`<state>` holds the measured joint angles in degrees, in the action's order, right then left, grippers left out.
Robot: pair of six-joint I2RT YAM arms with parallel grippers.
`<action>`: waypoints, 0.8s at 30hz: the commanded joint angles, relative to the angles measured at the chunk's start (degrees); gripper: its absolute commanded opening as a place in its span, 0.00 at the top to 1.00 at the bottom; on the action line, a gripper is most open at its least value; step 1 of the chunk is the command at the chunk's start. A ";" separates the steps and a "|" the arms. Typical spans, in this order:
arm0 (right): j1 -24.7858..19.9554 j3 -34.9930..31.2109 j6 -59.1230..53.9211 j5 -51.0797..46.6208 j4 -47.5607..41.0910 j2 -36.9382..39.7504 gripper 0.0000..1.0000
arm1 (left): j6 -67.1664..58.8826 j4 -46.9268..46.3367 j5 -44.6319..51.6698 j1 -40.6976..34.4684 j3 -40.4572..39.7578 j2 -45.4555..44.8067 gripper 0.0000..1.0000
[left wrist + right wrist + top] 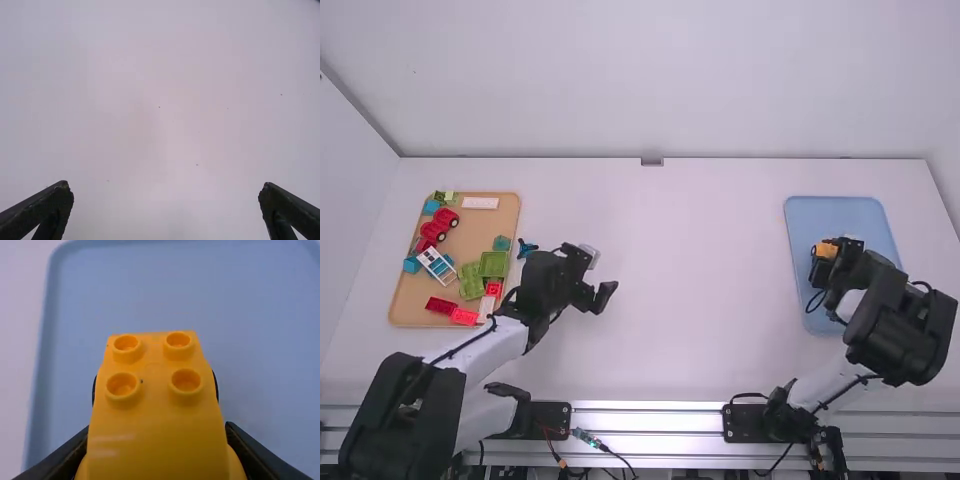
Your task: Assemble lego blocks to make yellow taxi
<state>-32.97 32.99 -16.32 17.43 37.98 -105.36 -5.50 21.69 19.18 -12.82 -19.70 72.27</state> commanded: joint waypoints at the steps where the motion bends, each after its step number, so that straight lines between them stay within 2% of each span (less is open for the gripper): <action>1: -0.48 0.76 0.07 -0.76 0.39 -0.44 0.01 | 0.27 -0.10 -0.70 -0.22 -1.03 0.04 0.01; 6: -0.22 0.74 3.54 -4.04 0.48 -0.37 0.01 | 0.29 0.16 -0.87 -0.59 -1.01 0.04 0.01; 10: -0.31 0.74 4.66 -2.43 0.44 0.33 0.01 | 0.31 0.91 -0.72 -0.35 -1.03 0.04 0.01; 13: 0.61 0.74 5.99 -2.75 -1.55 3.26 0.01 | 0.44 2.11 -0.85 -0.16 -1.03 0.04 0.01; 16: 2.10 0.74 5.57 -5.33 -5.16 7.32 0.01 | 0.73 3.77 -0.83 -0.53 -1.03 0.04 0.01; 20: 5.68 0.74 6.19 -8.79 -11.02 15.34 0.01 | 9.88 7.46 -8.63 -0.55 -1.03 0.04 0.01; 24: 10.86 0.74 5.86 -8.50 -16.33 24.83 0.01 | 10.37 12.14 -10.84 -0.55 -1.03 -0.33 0.01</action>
<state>-24.67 32.99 -10.72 9.72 22.96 -85.45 2.44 32.16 11.18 -12.93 -19.70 72.27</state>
